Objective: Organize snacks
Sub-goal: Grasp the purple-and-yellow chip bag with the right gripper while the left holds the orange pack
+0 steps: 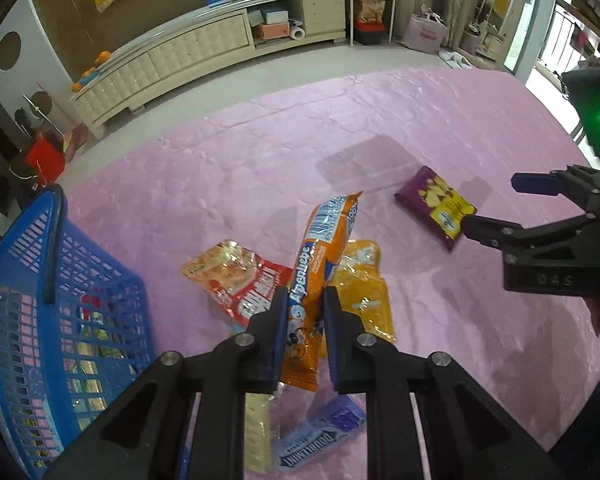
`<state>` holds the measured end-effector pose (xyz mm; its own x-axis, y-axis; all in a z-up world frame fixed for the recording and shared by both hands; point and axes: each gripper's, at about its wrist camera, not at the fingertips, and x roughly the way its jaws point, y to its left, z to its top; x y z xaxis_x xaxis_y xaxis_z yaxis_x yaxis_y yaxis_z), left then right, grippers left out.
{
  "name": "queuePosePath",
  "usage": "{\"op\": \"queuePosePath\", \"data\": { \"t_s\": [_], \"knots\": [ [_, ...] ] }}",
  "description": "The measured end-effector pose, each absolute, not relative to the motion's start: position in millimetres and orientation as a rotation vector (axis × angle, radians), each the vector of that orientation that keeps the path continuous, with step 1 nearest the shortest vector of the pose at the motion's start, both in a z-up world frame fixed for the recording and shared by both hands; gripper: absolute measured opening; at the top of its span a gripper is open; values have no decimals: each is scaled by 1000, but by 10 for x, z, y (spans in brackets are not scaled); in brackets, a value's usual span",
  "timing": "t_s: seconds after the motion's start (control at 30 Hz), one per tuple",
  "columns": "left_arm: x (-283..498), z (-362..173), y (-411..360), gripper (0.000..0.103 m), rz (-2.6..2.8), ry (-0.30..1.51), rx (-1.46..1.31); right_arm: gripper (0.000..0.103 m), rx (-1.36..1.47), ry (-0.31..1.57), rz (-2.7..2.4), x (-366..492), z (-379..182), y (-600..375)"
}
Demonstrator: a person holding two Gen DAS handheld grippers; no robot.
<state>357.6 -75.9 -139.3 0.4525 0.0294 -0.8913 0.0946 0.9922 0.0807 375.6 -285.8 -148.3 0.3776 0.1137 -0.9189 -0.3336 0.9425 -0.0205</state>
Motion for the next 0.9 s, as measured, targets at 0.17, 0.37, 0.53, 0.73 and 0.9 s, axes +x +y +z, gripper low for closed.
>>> {"op": "queuePosePath", "data": {
  "t_s": [0.17,0.37,0.53,0.73,0.9],
  "knots": [
    [3631,-1425,-811,16,-43,1108,110,89,-215,1184,315,3887,-1625,-2744],
    [3745,-1537,-805,16,-47,1132,95,89,-220,1213,301,3989,-1775,-2694],
    [3753,-1567,-768,16,-44,1141,82,74,-261,1182,309,3956,-1809,-2657],
    [3652,-1510,-765,16,-46,1136,58,53,-258,1185,331,3804,-1713,-2582],
    [3475,-1334,-778,16,-53,1107,58,53,-259,1156,350,3618,-1431,-2545]
  ]
}}
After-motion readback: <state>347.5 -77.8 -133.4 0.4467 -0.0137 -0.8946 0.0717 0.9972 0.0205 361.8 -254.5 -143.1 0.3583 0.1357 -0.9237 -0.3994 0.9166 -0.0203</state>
